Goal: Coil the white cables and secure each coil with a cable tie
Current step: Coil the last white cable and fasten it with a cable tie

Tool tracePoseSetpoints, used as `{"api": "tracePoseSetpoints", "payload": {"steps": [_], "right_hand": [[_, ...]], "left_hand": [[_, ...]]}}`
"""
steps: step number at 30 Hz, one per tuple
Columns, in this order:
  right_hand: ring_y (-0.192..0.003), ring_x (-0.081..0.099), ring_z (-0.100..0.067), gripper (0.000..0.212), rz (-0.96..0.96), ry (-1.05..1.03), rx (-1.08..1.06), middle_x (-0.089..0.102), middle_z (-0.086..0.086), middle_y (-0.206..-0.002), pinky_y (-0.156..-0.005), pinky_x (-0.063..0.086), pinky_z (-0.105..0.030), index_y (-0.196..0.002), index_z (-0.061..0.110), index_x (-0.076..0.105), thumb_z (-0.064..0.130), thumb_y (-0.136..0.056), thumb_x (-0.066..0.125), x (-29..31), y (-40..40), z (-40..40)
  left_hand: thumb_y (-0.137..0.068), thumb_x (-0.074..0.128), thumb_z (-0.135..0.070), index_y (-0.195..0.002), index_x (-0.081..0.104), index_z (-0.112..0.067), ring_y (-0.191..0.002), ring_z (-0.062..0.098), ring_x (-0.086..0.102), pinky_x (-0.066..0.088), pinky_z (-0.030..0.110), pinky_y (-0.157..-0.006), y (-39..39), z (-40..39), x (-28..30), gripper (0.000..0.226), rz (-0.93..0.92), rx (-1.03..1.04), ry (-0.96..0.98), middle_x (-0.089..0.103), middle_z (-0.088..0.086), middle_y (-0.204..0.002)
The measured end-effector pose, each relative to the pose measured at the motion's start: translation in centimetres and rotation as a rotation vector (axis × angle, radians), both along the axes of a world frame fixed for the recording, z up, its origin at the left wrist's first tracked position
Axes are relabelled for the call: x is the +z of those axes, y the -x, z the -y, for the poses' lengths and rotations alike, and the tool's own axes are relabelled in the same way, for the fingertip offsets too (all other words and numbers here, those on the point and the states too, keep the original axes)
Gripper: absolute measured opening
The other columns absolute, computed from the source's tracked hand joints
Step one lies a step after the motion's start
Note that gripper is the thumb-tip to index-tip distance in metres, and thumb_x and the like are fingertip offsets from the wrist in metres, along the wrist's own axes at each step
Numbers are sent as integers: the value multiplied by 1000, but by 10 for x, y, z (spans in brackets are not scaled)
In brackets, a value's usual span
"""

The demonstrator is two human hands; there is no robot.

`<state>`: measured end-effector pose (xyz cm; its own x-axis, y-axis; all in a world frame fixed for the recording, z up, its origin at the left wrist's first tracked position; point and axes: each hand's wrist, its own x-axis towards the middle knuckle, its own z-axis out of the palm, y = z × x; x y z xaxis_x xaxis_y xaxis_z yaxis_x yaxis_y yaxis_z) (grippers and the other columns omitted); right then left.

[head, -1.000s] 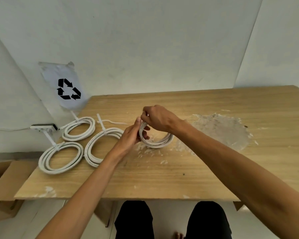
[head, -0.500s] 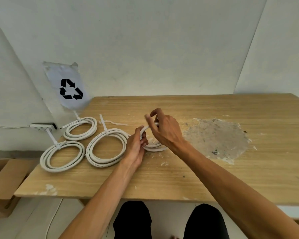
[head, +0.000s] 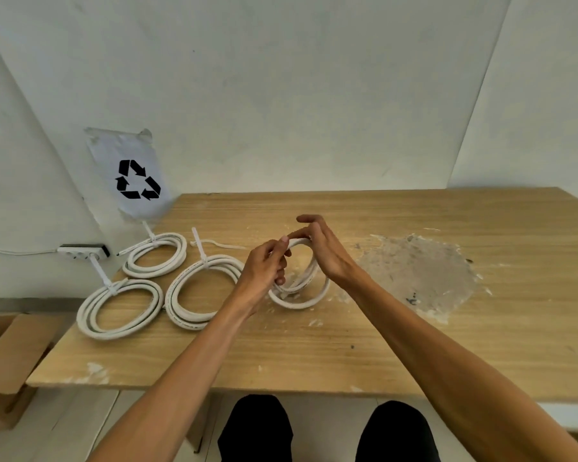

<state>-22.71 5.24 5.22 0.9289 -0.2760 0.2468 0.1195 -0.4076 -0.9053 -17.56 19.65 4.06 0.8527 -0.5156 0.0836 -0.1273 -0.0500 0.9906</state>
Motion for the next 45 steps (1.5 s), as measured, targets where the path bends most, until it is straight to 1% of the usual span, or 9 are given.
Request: {"api": "tracePoseSetpoints", "payload": {"steps": [4, 10, 15, 19, 25, 29, 33, 38, 45], "right_hand": [[-100, 61, -7, 36, 51, -80, -153, 63, -5, -116, -87, 44, -29, -132, 10, 52, 16, -105, 29, -30, 5, -2], [-108, 68, -10, 48, -6, -367, -94, 69, 3, -123, -103, 49, -36, -152, 16, 29, 29, -107, 42, -45, -1, 18], [-75, 75, -20, 55, -43, -472, -351, 77, -6, -81, -79, 61, -41, -97, 6, 74, 56, -98, 49, -47, -5, -4], [-57, 69, -26, 77, -15, -392, -357, 70, -9, -63, -61, 57, -36, -76, 4, 69, 69, -96, 32, -36, -14, -23], [-45, 41, -14, 63, 30, -27, -367, 49, -4, -51, -48, 32, -28, -61, 21, 55, 55, -104, 25, -30, -32, -21], [-46, 45, -16, 65, -10, 82, -336, 60, -16, -58, -52, 42, -42, -62, -4, 58, 44, -100, 34, -22, -42, -5], [-48, 49, -14, 52, -32, 79, -253, 65, -13, -60, -52, 44, -41, -63, -1, 64, 32, -96, 40, -22, -44, 1], [-44, 51, -11, 51, -69, 119, -164, 62, -1, -52, -52, 42, -30, -53, 10, 62, 27, -98, 43, -27, -49, 5], [-51, 60, -15, 57, 26, 201, -154, 64, -5, -56, -61, 52, -37, -61, 5, 64, 30, -104, 35, -39, -47, 8]], "left_hand": [[-105, 47, -38, -82, 60, -10, -45, 8, 31, 26, 24, -44, 3, 7, -7, 38, 59, 46, 34, 37, -7, -53], [-104, 49, -34, -76, 57, -8, -41, 8, 26, 24, 22, -41, -10, 10, -11, 40, -77, 126, 114, 33, -7, -47], [-103, 53, -30, -73, 58, -9, -39, 9, 25, 21, 20, -39, -4, 14, -16, 37, -197, 252, 229, 32, -5, -46], [-103, 50, -29, -72, 56, -11, -37, 7, 23, 19, 20, -36, -12, 4, -16, 36, -376, 300, 329, 29, -6, -45], [-104, 45, -25, -73, 54, -9, -41, 13, 41, 36, 23, -41, -15, 0, -27, 36, -422, 264, 322, 39, 1, -50], [-107, 35, -19, -97, 67, -5, -75, 21, 67, 57, 31, -65, -18, 3, -35, 36, -83, 257, 81, 68, 9, -83], [-107, 38, -38, -133, 57, -20, -110, 11, 64, 51, 25, -89, -21, 12, -30, 37, 464, 191, -212, 64, -3, -126], [-104, 51, -29, -159, 17, -26, -86, -2, 58, 52, 15, -58, -28, 6, -33, 65, 989, 228, -341, 43, -3, -145], [-99, 58, -24, -144, 40, -13, -103, 20, 62, 59, 33, -74, -36, 17, -40, 49, 1113, 185, -642, 41, 4, -141]]}}
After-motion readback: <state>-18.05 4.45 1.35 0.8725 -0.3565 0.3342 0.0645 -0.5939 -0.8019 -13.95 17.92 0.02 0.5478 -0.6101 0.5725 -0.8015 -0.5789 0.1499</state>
